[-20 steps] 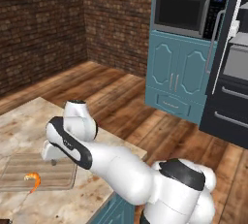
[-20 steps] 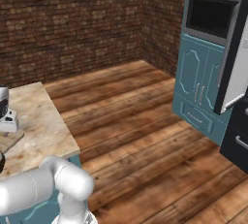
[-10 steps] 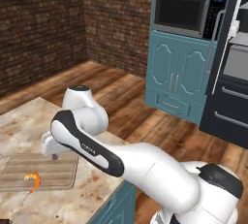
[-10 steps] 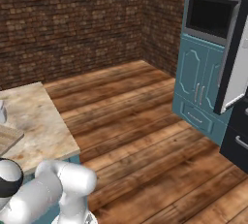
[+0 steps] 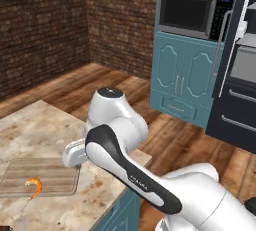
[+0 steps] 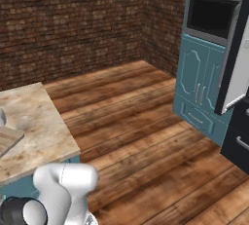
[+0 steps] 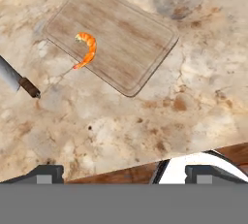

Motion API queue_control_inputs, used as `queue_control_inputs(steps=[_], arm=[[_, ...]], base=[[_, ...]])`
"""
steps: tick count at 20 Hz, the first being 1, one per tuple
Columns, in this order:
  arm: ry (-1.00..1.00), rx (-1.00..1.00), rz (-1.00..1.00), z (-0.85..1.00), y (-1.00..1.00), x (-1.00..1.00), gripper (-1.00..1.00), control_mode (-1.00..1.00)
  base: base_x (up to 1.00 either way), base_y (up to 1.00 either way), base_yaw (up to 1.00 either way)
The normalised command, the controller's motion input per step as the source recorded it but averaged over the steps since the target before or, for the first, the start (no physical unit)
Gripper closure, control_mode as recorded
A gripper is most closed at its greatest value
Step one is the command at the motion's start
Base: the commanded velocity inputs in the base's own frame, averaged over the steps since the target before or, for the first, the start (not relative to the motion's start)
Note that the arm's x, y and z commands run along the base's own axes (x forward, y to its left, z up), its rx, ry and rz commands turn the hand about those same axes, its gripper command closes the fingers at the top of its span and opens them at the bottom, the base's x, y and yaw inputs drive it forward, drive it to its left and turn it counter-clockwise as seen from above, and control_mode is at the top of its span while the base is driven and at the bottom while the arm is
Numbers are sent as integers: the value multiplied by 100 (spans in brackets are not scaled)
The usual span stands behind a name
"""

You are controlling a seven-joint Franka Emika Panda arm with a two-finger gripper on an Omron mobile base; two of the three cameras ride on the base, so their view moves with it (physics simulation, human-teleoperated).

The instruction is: Retrieve the shrimp from the fridge and place it on the cutting board.

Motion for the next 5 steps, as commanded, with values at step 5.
queue_control_inputs(steps=[5], arm=[[-4, 6, -8, 20, -100, -35, -100, -100]], base=[[0, 0, 0]])
